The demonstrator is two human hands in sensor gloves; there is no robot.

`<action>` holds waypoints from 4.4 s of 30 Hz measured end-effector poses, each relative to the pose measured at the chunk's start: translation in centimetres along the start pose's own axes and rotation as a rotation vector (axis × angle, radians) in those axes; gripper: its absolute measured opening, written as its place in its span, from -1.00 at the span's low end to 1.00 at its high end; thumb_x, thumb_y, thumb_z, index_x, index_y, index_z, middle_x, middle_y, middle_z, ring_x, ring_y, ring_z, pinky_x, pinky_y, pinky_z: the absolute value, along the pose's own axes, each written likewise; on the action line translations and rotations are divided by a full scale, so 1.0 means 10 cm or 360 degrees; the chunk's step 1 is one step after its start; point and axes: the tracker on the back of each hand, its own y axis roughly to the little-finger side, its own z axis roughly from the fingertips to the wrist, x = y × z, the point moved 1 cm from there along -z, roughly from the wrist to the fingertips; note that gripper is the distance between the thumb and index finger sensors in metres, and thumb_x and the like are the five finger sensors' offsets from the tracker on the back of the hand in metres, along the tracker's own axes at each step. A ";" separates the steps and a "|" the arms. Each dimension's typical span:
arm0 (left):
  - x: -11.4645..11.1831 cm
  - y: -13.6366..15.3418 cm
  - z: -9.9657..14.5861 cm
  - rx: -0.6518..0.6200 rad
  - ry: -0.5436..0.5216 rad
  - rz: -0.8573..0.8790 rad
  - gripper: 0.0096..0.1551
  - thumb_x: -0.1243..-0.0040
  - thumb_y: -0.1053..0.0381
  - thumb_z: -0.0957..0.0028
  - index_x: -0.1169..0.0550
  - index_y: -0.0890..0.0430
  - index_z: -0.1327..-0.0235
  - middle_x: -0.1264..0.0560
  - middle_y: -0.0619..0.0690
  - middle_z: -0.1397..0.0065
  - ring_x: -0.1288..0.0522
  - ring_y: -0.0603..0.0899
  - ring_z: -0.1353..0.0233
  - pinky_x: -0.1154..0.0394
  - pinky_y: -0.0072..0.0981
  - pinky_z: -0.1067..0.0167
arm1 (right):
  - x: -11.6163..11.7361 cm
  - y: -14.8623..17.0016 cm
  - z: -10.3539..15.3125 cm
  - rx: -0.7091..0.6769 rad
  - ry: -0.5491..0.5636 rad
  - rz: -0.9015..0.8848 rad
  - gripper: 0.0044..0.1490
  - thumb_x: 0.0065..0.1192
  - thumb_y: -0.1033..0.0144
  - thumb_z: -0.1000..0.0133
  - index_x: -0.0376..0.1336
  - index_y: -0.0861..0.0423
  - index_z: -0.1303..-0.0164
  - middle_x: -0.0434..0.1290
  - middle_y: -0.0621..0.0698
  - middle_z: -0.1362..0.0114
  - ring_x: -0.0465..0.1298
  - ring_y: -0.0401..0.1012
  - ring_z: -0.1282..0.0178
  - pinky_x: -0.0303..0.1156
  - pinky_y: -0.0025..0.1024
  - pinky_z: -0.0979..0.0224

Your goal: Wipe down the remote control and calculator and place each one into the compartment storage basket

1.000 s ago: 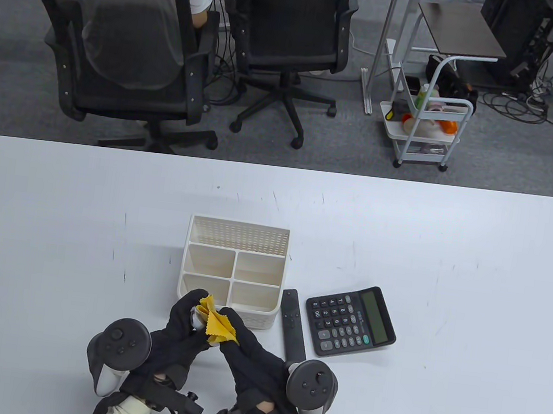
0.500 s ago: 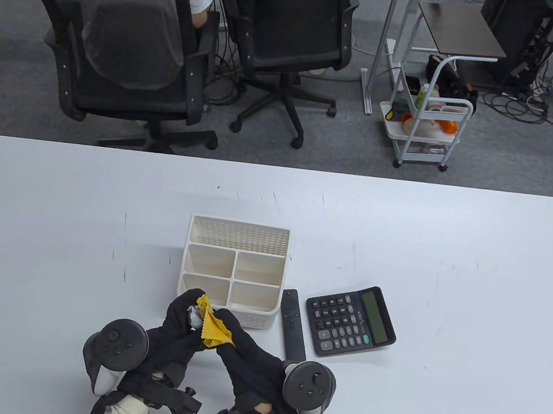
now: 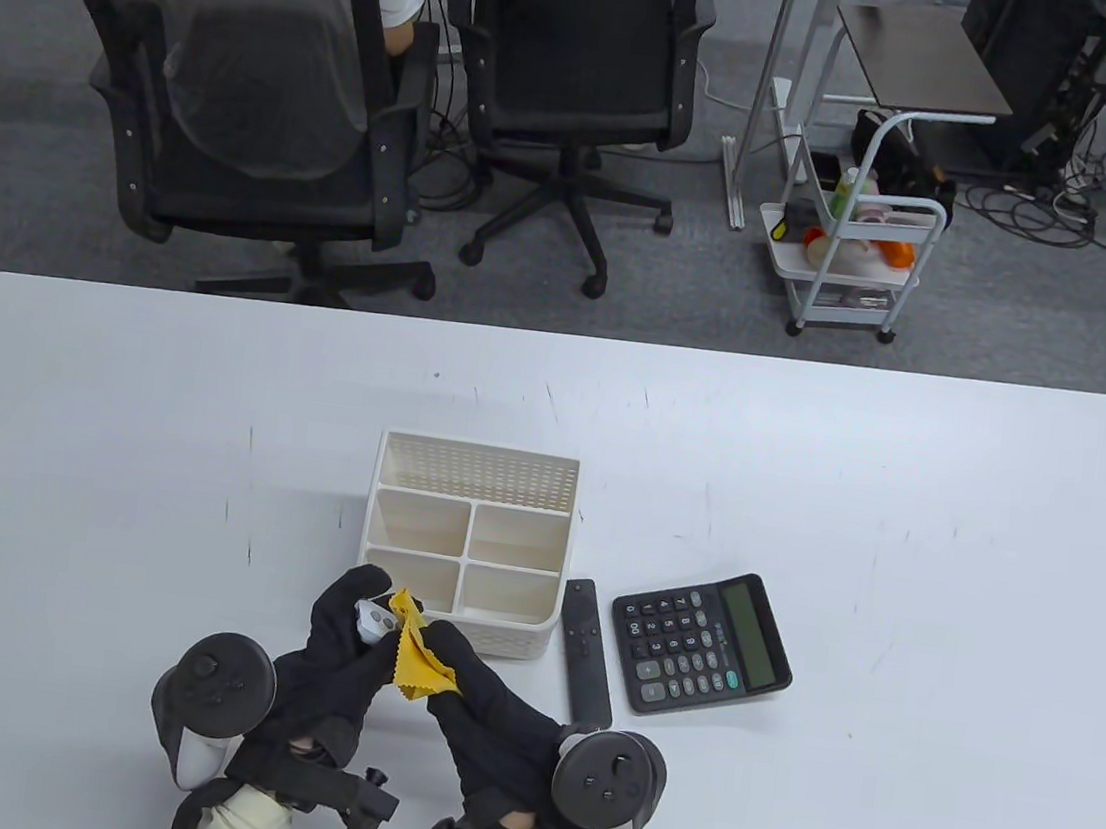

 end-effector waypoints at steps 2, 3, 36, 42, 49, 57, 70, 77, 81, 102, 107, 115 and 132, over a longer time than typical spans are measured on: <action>-0.04 -0.02 -0.01 -0.0035 0.0101 0.0079 -0.23 -0.07 -0.16 -0.18 -0.06 0.03 -0.53 -0.52 0.23 -0.37 -0.80 0.11 -0.09 -0.71 -0.03 -0.06 | -0.02 0.02 0.00 0.0035 0.0029 0.0010 -0.37 0.13 0.37 -0.25 0.21 0.29 -0.53 0.45 0.21 -0.51 0.39 0.17 -0.47 0.30 0.31 -0.33; -0.07 -0.03 -0.01 -0.0031 0.0124 0.0110 -0.23 -0.08 -0.15 -0.19 -0.06 0.04 -0.53 -0.51 0.24 -0.38 -0.80 0.13 -0.09 -0.71 -0.01 -0.06 | -0.04 0.03 0.00 0.0055 0.0048 0.0017 -0.37 0.13 0.37 -0.25 0.21 0.29 -0.53 0.45 0.22 -0.51 0.40 0.17 -0.47 0.30 0.30 -0.33; 0.00 -0.10 0.00 -0.0040 0.0033 -0.0010 -0.49 -0.34 0.09 -0.06 -0.45 -0.27 -0.24 -0.55 0.05 -0.38 -0.75 0.03 -0.14 -0.67 -0.04 -0.15 | -0.22 0.18 0.01 0.0287 0.0241 -0.0244 -0.37 0.12 0.36 -0.26 0.21 0.30 -0.53 0.45 0.25 -0.50 0.44 0.22 -0.41 0.35 0.30 -0.29; 0.06 -0.11 0.01 -0.0047 -0.0023 -0.0137 -0.50 -0.35 0.06 -0.06 -0.45 -0.27 -0.24 -0.56 0.06 -0.35 -0.76 -0.01 -0.07 -0.69 -0.08 -0.09 | -0.16 0.07 0.00 0.0154 0.0173 -0.0190 -0.38 0.12 0.35 -0.26 0.22 0.26 -0.53 0.44 0.20 -0.53 0.35 0.24 -0.49 0.29 0.35 -0.31; 0.01 -0.20 -0.01 -0.0204 0.0191 -0.0104 -0.49 -0.35 0.07 -0.05 -0.46 -0.27 -0.25 -0.56 0.04 -0.37 -0.76 0.01 -0.08 -0.68 -0.06 -0.09 | -0.25 0.15 0.00 0.0246 0.0281 -0.0098 -0.38 0.13 0.37 -0.25 0.22 0.27 -0.53 0.45 0.22 -0.51 0.39 0.22 -0.46 0.28 0.36 -0.31; 0.03 -0.16 0.00 -0.0112 0.0059 -0.0150 -0.44 -0.35 0.08 -0.06 -0.45 -0.20 -0.34 -0.56 0.06 -0.38 -0.76 0.03 -0.12 -0.68 -0.04 -0.13 | -0.19 0.12 -0.02 0.0189 0.0143 -0.0129 -0.37 0.12 0.34 -0.26 0.22 0.27 -0.53 0.45 0.24 -0.51 0.44 0.21 -0.42 0.30 0.36 -0.30; 0.10 -0.17 0.01 -0.0153 -0.0049 -0.0059 -0.45 -0.38 0.07 -0.03 -0.50 -0.20 -0.31 -0.61 0.05 -0.33 -0.79 0.02 -0.11 -0.71 -0.08 -0.11 | -0.17 0.14 -0.04 0.0184 0.0087 -0.0162 -0.37 0.12 0.39 -0.25 0.22 0.35 -0.51 0.41 0.35 -0.49 0.55 0.16 -0.28 0.40 0.21 -0.27; 0.21 -0.17 0.02 -0.0163 -0.0204 -0.0251 -0.49 -0.39 0.05 -0.02 -0.51 -0.23 -0.25 -0.62 0.04 -0.31 -0.79 -0.01 -0.10 -0.72 -0.10 -0.11 | -0.16 0.20 -0.04 0.0275 0.0093 -0.0236 -0.37 0.14 0.44 -0.22 0.24 0.42 -0.46 0.48 0.39 -0.39 0.63 0.08 -0.19 0.47 0.14 -0.23; 0.26 -0.21 -0.04 -0.0180 -0.0238 -0.0260 -0.49 -0.39 0.06 -0.03 -0.51 -0.23 -0.26 -0.61 0.05 -0.32 -0.78 0.00 -0.12 -0.71 -0.09 -0.12 | -0.21 0.21 -0.05 0.0290 0.0147 -0.0270 -0.38 0.14 0.45 -0.22 0.24 0.41 -0.46 0.50 0.35 -0.38 0.64 0.06 -0.18 0.48 0.12 -0.22; 0.00 -0.11 -1.03 -0.0108 -0.0017 -0.1815 -0.46 -0.36 -0.02 -0.05 -0.49 -0.33 -0.31 -0.54 -0.13 -0.41 -0.51 0.17 -0.47 -0.48 0.14 -0.36 | -0.57 0.39 -0.04 0.0349 0.0410 -0.0268 -0.38 0.12 0.44 -0.23 0.23 0.39 -0.48 0.49 0.33 -0.40 0.61 0.06 -0.20 0.43 0.16 -0.25; -0.11 0.02 -1.08 -0.0112 0.0036 -0.1968 -0.45 -0.35 -0.04 -0.05 -0.46 -0.32 -0.32 -0.54 -0.20 -0.43 -0.36 0.21 -0.60 -0.39 0.20 -0.41 | -0.58 0.38 -0.05 0.0346 0.0403 -0.0246 -0.38 0.13 0.44 -0.23 0.23 0.38 -0.48 0.49 0.33 -0.40 0.61 0.06 -0.20 0.43 0.16 -0.26; -0.14 0.17 -1.04 -0.0046 0.0089 -0.1940 -0.57 -0.18 -0.01 -0.15 -0.52 -0.32 -0.28 -0.59 -0.21 -0.42 -0.29 0.23 -0.64 -0.34 0.25 -0.43 | -0.56 0.39 -0.05 0.0336 0.0378 -0.0217 -0.38 0.13 0.44 -0.23 0.23 0.38 -0.48 0.49 0.33 -0.40 0.61 0.07 -0.20 0.43 0.17 -0.25; 0.03 -0.25 -0.45 -0.0105 -0.0015 -0.1159 -0.33 -0.10 -0.26 -0.12 -0.35 -0.16 -0.52 -0.46 0.01 -0.56 -0.41 0.34 -0.56 -0.42 0.24 -0.38 | -0.48 0.39 -0.06 0.0336 0.0314 -0.0275 -0.39 0.12 0.39 -0.25 0.24 0.28 -0.51 0.47 0.26 -0.46 0.58 0.08 -0.27 0.37 0.23 -0.29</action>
